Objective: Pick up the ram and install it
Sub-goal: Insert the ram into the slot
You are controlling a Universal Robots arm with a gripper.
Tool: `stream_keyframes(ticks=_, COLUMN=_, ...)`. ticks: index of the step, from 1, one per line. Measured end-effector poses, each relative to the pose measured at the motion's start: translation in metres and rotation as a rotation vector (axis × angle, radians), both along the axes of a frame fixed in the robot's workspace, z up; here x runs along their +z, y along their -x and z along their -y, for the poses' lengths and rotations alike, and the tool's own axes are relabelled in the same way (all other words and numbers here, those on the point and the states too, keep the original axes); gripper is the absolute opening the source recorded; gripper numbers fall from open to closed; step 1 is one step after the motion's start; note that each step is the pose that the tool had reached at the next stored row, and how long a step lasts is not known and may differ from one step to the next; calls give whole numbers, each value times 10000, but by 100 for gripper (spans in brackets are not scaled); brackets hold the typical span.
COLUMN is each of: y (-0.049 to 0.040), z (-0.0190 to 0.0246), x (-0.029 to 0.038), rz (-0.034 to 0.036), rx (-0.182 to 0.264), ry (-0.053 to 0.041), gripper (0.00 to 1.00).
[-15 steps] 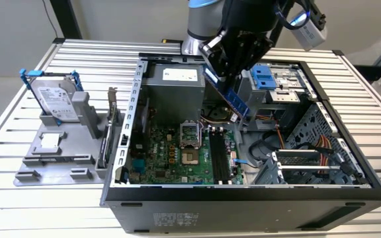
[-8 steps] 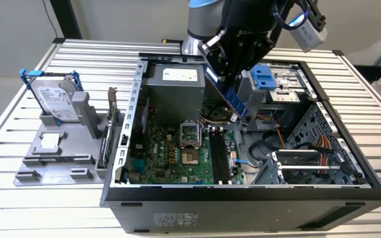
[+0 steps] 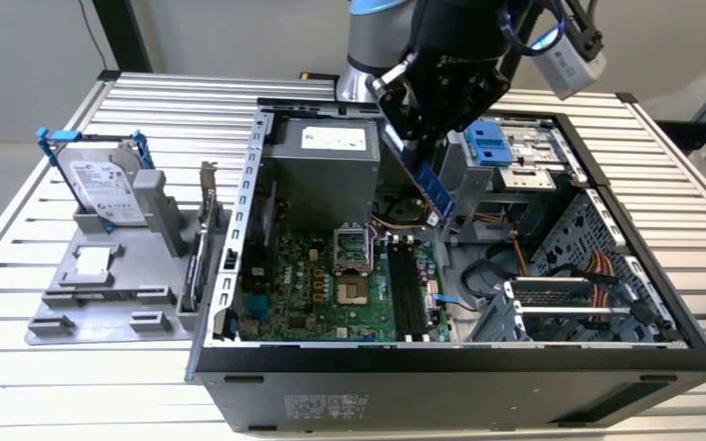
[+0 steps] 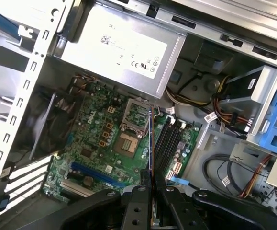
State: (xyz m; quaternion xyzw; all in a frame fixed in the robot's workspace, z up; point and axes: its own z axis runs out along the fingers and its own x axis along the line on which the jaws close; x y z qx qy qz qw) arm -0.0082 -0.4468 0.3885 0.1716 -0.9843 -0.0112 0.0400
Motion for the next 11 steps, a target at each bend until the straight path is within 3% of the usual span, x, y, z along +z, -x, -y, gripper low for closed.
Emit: stream_keyframes(ticks=11, y=-1, z=0, x=0, rz=0, rx=-870, ry=0, gripper=0)
